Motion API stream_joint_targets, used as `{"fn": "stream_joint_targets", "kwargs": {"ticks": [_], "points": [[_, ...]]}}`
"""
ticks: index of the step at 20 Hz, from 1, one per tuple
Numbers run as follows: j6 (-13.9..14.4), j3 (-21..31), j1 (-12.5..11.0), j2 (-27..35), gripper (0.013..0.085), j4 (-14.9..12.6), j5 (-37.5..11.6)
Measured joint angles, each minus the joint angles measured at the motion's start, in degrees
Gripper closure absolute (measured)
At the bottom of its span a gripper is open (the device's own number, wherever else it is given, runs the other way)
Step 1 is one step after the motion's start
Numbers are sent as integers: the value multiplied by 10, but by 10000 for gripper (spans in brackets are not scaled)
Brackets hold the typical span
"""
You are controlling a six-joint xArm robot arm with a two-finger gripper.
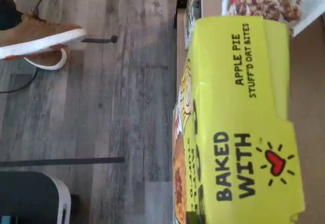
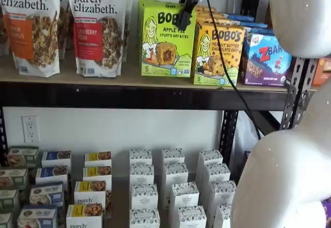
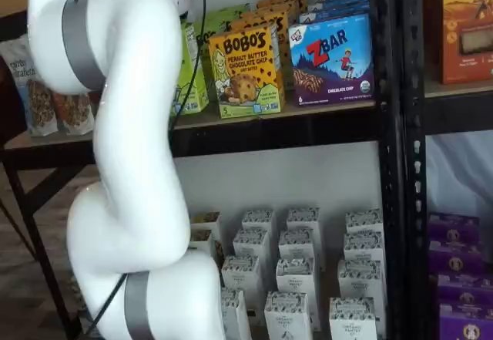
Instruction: Pick the green box on the top shelf, the fourth from the left
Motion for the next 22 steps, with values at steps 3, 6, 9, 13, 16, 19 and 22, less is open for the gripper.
{"fn": "stream_joint_targets", "kwargs": {"ticks": [3,6,9,13,16,19,22], "points": [[-1,4,-4,-11,690,3,7],[-2,11,-8,-24,690,6,17],[-4,17,-12,-35,690,8,22],[-8,24,-20,-49,690,10,35],[-11,28,-25,-56,690,10,41],[-16,34,-30,-64,690,10,44],[-21,43,-37,-74,690,12,46]]}}
